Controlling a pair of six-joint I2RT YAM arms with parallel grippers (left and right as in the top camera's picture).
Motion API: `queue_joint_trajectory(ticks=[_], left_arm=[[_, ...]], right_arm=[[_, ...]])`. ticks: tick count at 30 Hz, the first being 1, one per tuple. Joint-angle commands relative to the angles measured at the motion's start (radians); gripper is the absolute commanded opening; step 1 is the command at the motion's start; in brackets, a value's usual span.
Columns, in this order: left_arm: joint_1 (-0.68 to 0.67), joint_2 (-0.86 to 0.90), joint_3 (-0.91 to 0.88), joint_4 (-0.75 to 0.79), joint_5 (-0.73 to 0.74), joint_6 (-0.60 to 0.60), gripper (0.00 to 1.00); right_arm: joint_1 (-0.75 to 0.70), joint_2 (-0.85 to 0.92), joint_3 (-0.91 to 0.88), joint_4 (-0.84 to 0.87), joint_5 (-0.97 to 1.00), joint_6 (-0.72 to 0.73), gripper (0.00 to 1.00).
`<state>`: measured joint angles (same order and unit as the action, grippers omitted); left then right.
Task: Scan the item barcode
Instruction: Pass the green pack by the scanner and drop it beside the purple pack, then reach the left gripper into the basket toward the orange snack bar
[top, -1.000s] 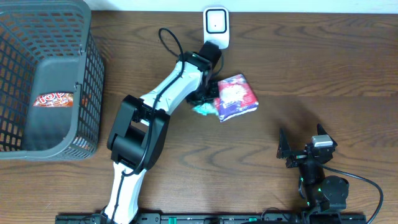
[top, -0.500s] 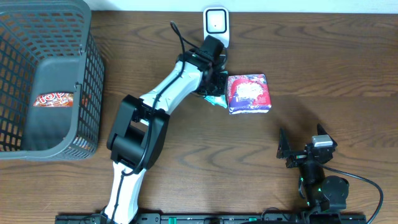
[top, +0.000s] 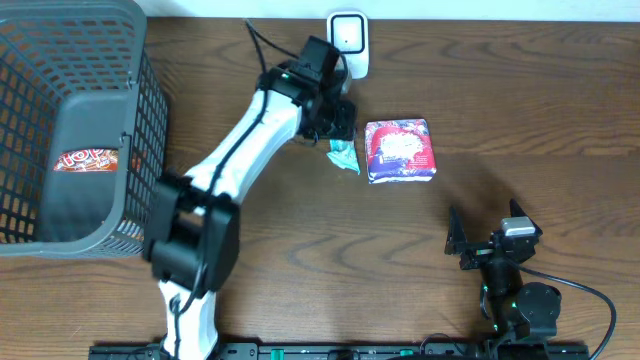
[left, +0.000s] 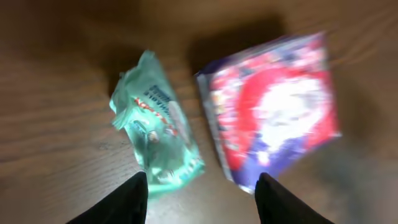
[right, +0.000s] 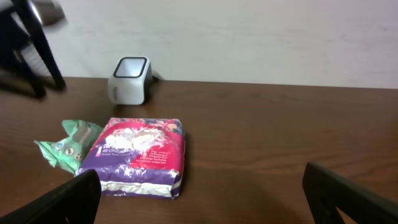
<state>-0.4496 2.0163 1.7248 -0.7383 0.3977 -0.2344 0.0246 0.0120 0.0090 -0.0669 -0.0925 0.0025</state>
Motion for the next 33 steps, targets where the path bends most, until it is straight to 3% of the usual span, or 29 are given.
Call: queue_joint_trajectory(ticks=[1,6,13,17,21,25,27,28,33], left_arm=[[0.026,-0.140,0.035,0.010,0.014,0.009,0.56],[0.127,-0.351,0.035,0.047,-0.027,0.010,0.56],[0.404,-0.591,0.035,0.010,-0.333,-0.004,0.58],[0.589,-0.635,0.035,-0.063,-0.388,-0.013,0.71],[0.750,-0.618,0.028,-0.152,-0.388,-0.029,0.73],[0.879,-0.574,0.017,-0.272,-0.386,-0.287,0.78],[0.912,-0.548,0.014,-0.332,-0.359,-0.443,0.94],[0.922,-0.535,0.014,-0.356,-0.327,-0.491,0.97],[0.931,-0.482,0.008,-0.474,-0.340,-0.498,0.99]], right_arm=[[0.009,-0.005,-0.003,-0.003,0.005,-0.011,0.99],[0.009,-0.005,-0.003,-0.003,0.005,-0.011,0.99],[0.009,-0.005,-0.003,-0.003,0.005,-0.011,0.99],[0.009,-0.005,-0.003,-0.003,0.005,-0.011,0.99],[0.009,-0.005,-0.003,-0.003,0.005,-0.011,0.99],[0.009,-0.005,-0.003,-0.003,0.005,-0.011,0.99],[0.009,-0.005,-0.003,-0.003,0.005,-0.011,0.99],[0.009,-0.005,-0.003,-0.003,0.005,-0.011,0.99],[0.009,-0.005,-0.003,-0.003,0.005,-0.011,0.99]])
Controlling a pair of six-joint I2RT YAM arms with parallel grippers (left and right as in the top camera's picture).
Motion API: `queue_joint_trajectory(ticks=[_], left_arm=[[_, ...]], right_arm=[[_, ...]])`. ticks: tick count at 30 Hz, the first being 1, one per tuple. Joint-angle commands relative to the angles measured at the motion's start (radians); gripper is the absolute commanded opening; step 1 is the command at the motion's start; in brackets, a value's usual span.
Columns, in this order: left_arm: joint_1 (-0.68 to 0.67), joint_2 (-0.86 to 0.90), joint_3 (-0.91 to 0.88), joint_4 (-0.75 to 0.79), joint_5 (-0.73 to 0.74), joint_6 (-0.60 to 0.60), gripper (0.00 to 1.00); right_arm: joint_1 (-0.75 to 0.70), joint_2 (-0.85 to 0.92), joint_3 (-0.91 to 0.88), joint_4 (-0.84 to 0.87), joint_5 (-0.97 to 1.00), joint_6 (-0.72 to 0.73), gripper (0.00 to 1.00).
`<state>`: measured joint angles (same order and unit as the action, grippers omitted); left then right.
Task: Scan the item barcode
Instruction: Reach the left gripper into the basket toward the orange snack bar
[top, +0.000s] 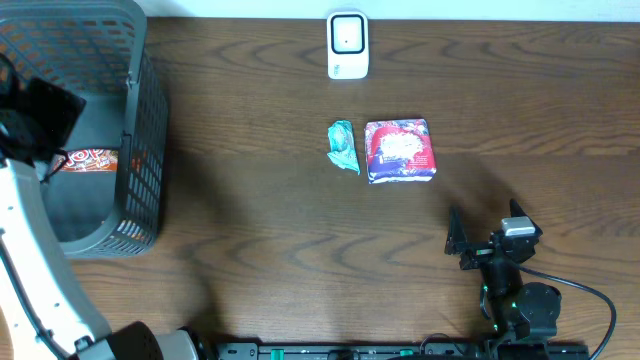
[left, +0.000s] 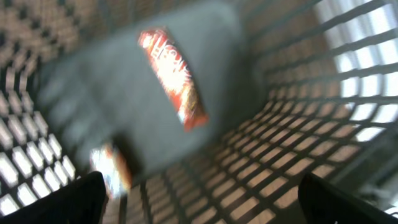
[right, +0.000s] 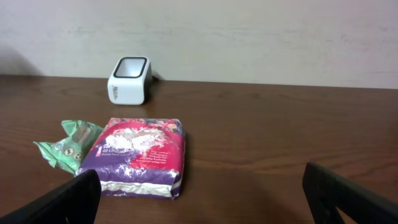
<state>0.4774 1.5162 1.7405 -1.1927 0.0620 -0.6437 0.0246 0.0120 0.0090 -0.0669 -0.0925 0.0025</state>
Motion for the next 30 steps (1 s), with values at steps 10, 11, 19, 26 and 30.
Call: queue_joint_trajectory(ticks=[10,11,19,26,30], left_arm=[[0.004,0.190,-0.056,-0.157,-0.117,-0.387,0.99],[0.004,0.209,-0.060,-0.157,-0.121,-0.387,0.99],[0.004,0.332,-0.114,-0.157,-0.159,-0.461,0.99],[0.004,0.402,-0.163,-0.134,-0.191,-0.488,1.00],[0.004,0.428,-0.192,-0.118,-0.209,-0.489,1.00]], right_arm=[[0.009,-0.005,-0.003,-0.003,0.005,-0.011,0.99],[0.009,-0.005,-0.003,-0.003,0.005,-0.011,0.99],[0.009,-0.005,-0.003,-0.003,0.005,-0.011,0.99],[0.009,-0.005,-0.003,-0.003,0.005,-0.011,0.99],[0.009,-0.005,-0.003,-0.003,0.005,-0.011,0.99]])
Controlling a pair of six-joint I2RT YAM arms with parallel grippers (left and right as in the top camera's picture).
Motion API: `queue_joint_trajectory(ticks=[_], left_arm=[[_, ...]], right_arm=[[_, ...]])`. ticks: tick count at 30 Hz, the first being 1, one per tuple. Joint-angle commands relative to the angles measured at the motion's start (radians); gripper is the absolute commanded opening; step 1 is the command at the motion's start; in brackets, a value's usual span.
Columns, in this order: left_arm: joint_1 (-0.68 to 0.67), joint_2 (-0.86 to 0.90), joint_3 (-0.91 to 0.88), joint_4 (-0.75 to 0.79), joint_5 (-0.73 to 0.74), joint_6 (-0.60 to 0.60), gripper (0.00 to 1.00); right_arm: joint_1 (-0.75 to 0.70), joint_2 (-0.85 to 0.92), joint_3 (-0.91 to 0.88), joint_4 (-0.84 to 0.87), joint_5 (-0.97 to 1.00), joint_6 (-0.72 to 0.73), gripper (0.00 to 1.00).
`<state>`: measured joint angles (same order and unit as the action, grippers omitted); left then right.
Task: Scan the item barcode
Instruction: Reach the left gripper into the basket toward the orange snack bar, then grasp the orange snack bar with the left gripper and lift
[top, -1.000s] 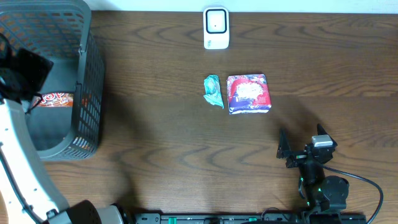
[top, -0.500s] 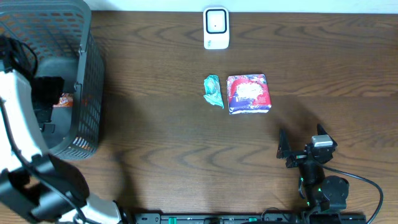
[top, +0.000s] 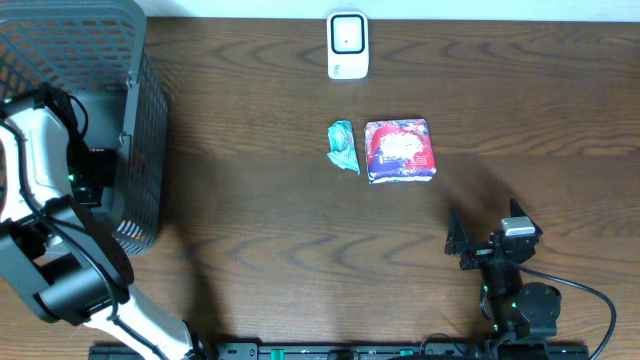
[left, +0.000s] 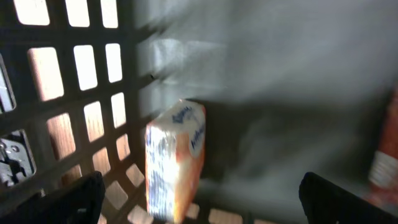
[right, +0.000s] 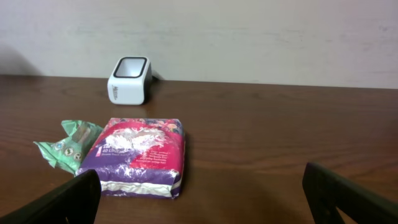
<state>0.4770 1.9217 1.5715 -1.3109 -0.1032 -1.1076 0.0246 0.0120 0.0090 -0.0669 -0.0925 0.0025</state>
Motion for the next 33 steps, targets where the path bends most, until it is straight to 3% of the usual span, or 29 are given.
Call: queue_joint_trajectory(ticks=[1,6,8,14,17,20,23,33], left_arm=[[0.005,0.027,-0.031,0.011,-0.045,-0.024,1.00],[0.004,0.033,-0.089,0.083,-0.045,-0.013,0.98],[0.004,0.033,-0.113,0.122,-0.044,0.016,0.92],[0.004,0.033,-0.183,0.239,-0.044,0.106,0.89],[0.004,0.033,-0.192,0.251,-0.044,0.109,0.72],[0.004,0.033,-0.192,0.256,-0.044,0.108,0.35],[0.004,0.032,-0.190,0.264,-0.043,0.108,0.09],[0.004,-0.070,-0.067,0.257,0.073,0.191,0.07]], right_arm=[[0.009,-0.005,-0.003,-0.003,0.005,-0.011,0.99],[0.009,-0.005,-0.003,-0.003,0.005,-0.011,0.99],[0.009,-0.005,-0.003,-0.003,0.005,-0.011,0.99],[0.009,-0.005,-0.003,-0.003,0.005,-0.011,0.99],[0.009,-0.005,-0.003,-0.003,0.005,-0.011,0.99],[0.009,-0.005,-0.003,-0.003,0.005,-0.011,0.99],[0.009,-0.005,-0.003,-0.003,0.005,-0.011,0.99],[0.009,-0.005,-0.003,-0.003,0.005,-0.011,0.99]])
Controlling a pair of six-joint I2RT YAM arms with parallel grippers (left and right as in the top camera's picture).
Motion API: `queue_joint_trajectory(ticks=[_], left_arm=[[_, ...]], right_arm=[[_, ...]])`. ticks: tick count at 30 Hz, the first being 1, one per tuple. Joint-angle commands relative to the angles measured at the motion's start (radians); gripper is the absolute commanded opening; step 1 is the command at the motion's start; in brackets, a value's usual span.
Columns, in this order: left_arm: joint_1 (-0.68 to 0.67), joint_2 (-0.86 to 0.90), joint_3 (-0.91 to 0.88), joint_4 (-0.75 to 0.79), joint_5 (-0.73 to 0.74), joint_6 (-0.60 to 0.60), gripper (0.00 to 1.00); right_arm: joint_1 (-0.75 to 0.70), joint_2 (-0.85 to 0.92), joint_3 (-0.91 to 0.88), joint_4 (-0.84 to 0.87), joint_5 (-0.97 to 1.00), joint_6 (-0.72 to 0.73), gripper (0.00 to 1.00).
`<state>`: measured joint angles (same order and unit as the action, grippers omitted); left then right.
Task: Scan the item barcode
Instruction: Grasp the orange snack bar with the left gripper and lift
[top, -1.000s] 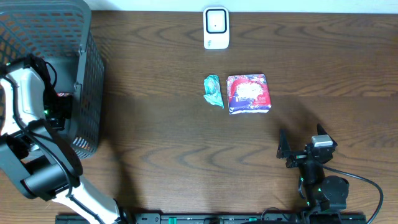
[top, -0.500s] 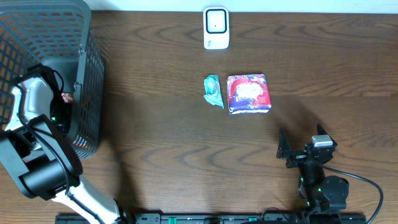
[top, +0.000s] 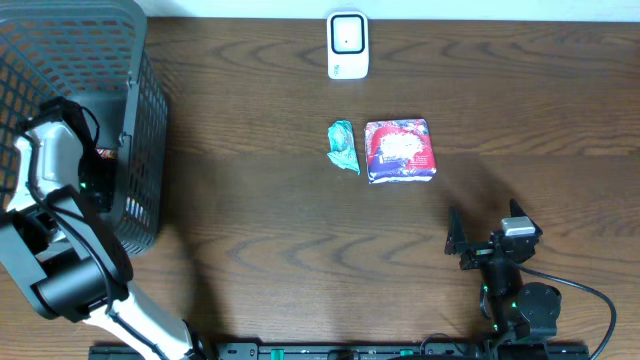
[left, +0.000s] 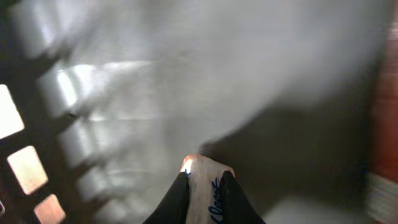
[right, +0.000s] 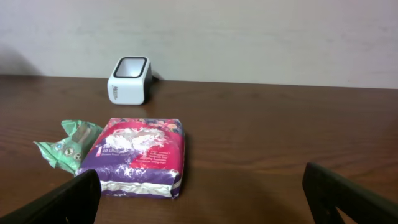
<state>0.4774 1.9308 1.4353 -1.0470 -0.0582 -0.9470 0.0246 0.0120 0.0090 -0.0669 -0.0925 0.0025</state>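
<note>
My left gripper (left: 204, 182) is deep in the grey basket (top: 60, 60), shut on a small white and orange pack (left: 205, 167) with blue script. From overhead the left arm (top: 45, 165) reaches over the basket's near wall and hides the pack. The white scanner (top: 347, 45) stands at the table's far edge, also in the right wrist view as the scanner (right: 129, 81). My right gripper (right: 202, 199) rests open near the front right, holding nothing.
A green packet (top: 343, 147) and a purple-red pack (top: 400, 150) lie side by side in front of the scanner. A red packet (left: 382, 124) lies on the basket floor to the right of the held pack. The basket's mesh walls surround my left gripper.
My left gripper was open above the white and orange pack leaning on the basket wall. Now its fingers are shut on that pack. The right arm and table items are unchanged.
My left gripper first hung open over the green packet and purple-red pack near the scanner. Then it was over the basket, looking at the red packet inside. Then it faced the white and orange pack by the wall, and now grips it.
</note>
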Motion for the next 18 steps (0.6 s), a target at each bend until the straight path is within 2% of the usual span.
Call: queue_joint_trajectory(ticks=[1,9,13,18], left_arm=[[0.004,-0.106,0.085,-0.008,0.028,0.031,0.07],[0.004,-0.400,0.129,0.080,0.028,0.032,0.07],[0.003,-0.555,0.129,0.144,0.028,0.092,0.07],[-0.032,-0.707,0.129,0.212,0.029,0.101,0.07]], right_arm=[[0.009,-0.005,-0.003,-0.003,0.005,-0.011,0.99],[0.009,-0.005,-0.003,-0.003,0.005,-0.011,0.99],[0.009,-0.005,-0.003,-0.003,0.005,-0.011,0.99],[0.009,-0.005,-0.003,-0.003,0.005,-0.011,0.99]])
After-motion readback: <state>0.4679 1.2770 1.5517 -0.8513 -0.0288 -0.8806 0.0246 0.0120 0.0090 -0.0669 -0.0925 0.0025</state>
